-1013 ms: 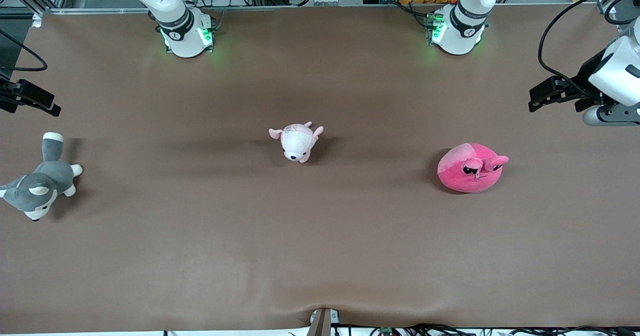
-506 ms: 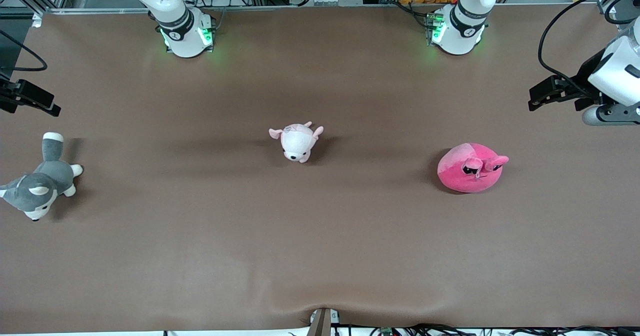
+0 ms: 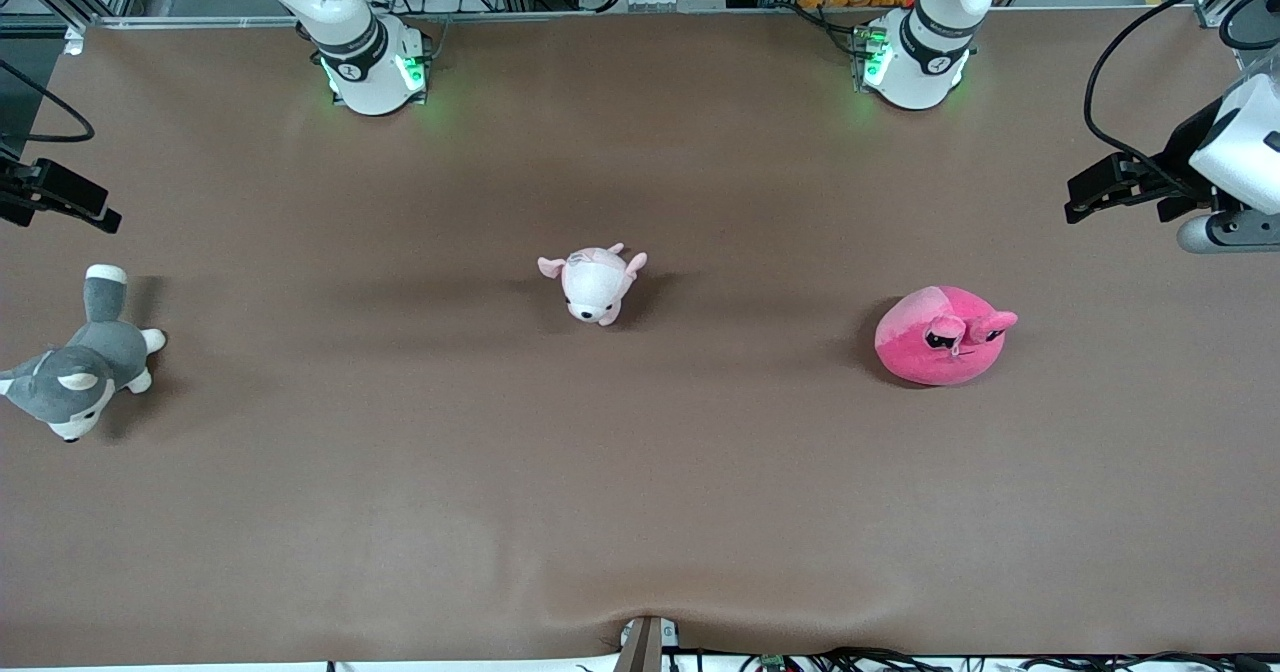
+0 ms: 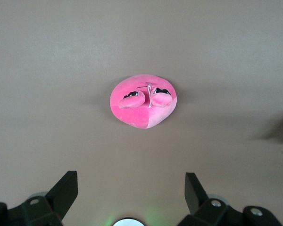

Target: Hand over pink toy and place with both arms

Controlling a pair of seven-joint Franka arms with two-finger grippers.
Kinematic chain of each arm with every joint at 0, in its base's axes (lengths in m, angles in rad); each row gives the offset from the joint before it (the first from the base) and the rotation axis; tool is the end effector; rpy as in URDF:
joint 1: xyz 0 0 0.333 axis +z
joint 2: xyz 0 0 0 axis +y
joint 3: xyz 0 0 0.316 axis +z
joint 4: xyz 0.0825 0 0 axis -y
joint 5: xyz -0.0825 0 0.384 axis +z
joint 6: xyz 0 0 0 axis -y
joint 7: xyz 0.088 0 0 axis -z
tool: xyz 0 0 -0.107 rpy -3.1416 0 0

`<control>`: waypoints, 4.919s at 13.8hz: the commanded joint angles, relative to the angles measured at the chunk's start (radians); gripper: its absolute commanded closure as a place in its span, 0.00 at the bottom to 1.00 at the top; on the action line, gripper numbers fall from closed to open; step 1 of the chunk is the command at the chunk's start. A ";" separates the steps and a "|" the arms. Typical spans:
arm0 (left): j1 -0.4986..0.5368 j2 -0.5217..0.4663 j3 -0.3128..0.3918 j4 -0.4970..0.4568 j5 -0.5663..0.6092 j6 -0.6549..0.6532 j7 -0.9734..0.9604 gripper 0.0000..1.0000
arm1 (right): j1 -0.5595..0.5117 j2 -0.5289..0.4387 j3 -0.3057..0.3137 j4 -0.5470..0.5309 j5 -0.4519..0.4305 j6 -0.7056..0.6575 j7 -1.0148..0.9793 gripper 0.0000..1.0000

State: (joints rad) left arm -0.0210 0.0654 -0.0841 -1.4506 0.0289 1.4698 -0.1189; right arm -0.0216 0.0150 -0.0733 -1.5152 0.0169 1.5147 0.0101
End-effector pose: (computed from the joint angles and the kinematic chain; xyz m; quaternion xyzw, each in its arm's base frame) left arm 0.5622 -0.0542 0.6355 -0.9996 -0.0081 0.0215 0.0142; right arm 0.5516 -0.0503 0.6374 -0.9986 0.0521 0.0074 0.0082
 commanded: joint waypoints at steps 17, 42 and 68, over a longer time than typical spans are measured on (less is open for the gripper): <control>0.038 0.028 -0.016 -0.008 -0.001 0.049 -0.128 0.00 | -0.021 0.011 0.018 0.023 0.000 -0.008 -0.002 0.00; 0.081 0.106 -0.013 -0.014 0.098 0.103 -0.180 0.00 | -0.012 0.014 0.020 0.021 0.002 -0.004 0.007 0.00; 0.251 0.383 -0.003 -0.131 -0.420 0.153 -1.236 0.00 | 0.247 0.296 0.026 0.013 0.104 0.319 0.310 0.00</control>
State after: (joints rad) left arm 0.2298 0.4615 -0.0836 -1.5259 -0.3492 1.5804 -1.3287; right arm 0.2243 0.3105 -0.0441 -1.5150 0.1067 1.8598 0.3125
